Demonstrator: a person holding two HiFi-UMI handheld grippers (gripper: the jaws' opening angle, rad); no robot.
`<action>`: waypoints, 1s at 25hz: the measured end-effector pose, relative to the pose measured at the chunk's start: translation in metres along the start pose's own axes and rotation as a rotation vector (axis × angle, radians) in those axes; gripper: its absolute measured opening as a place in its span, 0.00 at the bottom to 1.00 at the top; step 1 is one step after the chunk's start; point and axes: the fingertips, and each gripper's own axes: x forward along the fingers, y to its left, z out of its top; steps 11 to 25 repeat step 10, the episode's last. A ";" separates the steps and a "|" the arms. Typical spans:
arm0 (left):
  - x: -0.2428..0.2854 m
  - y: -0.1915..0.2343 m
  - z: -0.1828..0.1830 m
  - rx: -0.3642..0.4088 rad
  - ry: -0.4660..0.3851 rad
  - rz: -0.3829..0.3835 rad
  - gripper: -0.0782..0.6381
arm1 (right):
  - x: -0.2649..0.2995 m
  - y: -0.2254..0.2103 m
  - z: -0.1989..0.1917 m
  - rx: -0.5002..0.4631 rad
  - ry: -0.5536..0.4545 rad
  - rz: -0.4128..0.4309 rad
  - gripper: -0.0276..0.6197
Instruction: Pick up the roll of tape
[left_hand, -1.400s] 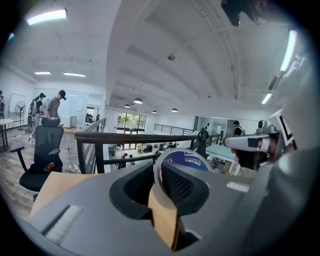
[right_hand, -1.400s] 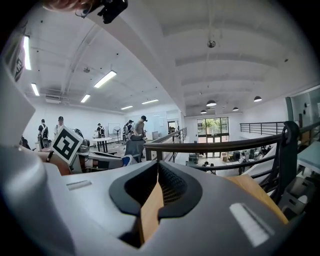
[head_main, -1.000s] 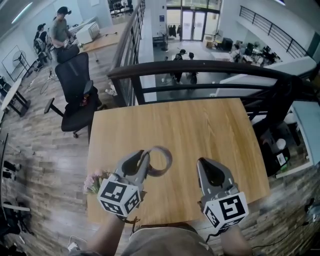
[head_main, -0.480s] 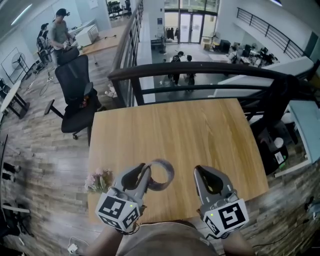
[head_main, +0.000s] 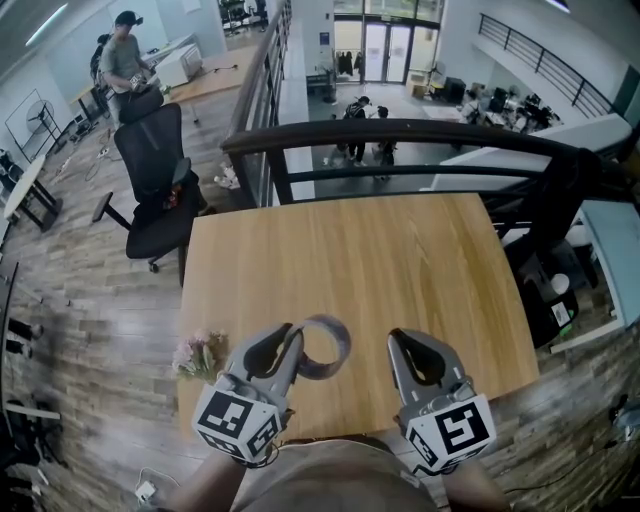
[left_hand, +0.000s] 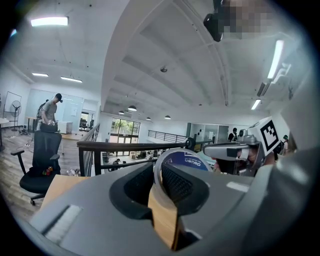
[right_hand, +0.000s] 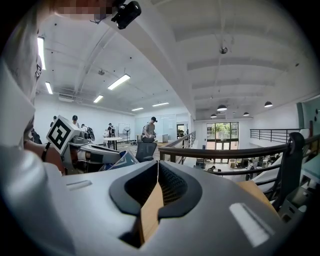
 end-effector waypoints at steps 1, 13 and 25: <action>-0.001 0.001 0.001 0.000 -0.001 0.002 0.18 | 0.000 0.000 0.000 0.000 0.001 0.000 0.07; -0.010 0.000 0.006 0.008 -0.009 0.012 0.18 | -0.005 0.003 -0.003 -0.003 0.008 -0.001 0.07; -0.010 0.000 0.006 0.008 -0.009 0.012 0.18 | -0.005 0.003 -0.003 -0.003 0.008 -0.001 0.07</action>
